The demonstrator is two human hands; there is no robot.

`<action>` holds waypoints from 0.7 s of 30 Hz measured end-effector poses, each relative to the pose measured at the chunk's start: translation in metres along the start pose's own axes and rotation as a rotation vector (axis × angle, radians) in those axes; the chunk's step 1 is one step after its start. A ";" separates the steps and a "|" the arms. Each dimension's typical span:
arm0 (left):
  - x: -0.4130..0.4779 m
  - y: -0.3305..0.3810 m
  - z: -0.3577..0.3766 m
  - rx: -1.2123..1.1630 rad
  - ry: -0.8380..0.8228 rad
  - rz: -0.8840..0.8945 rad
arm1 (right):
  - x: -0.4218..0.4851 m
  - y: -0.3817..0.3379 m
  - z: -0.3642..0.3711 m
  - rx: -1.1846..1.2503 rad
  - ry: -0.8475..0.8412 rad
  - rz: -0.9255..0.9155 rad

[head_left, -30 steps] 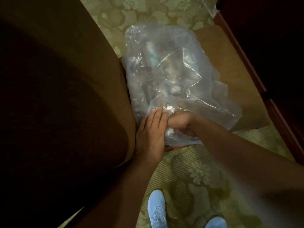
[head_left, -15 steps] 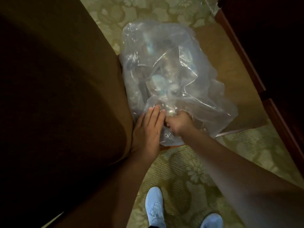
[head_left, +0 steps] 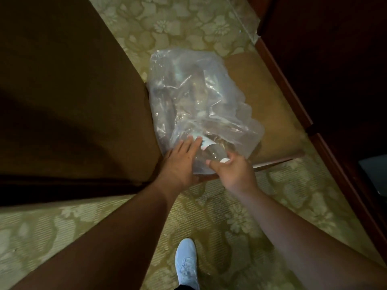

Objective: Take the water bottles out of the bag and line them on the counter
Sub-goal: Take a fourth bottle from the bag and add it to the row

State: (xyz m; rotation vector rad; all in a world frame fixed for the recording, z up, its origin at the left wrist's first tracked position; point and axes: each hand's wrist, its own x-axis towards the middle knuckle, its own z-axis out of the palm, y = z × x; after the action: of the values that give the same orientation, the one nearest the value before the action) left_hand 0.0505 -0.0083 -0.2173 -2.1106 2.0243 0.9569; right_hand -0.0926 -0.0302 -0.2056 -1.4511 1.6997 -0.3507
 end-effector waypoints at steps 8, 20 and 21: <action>-0.079 0.074 -0.001 -0.191 0.203 -0.063 | -0.075 -0.016 -0.115 0.108 0.051 0.029; -0.160 0.270 -0.114 -0.437 0.491 0.321 | -0.209 -0.090 -0.334 0.187 0.257 -0.073; -0.166 0.285 -0.121 -0.466 0.526 0.352 | -0.220 -0.094 -0.352 0.209 0.256 -0.080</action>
State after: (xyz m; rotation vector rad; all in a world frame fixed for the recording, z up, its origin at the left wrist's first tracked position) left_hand -0.1567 0.0452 0.0617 -2.4957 2.7224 1.0932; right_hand -0.2981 0.0362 0.1610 -1.3665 1.7470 -0.7632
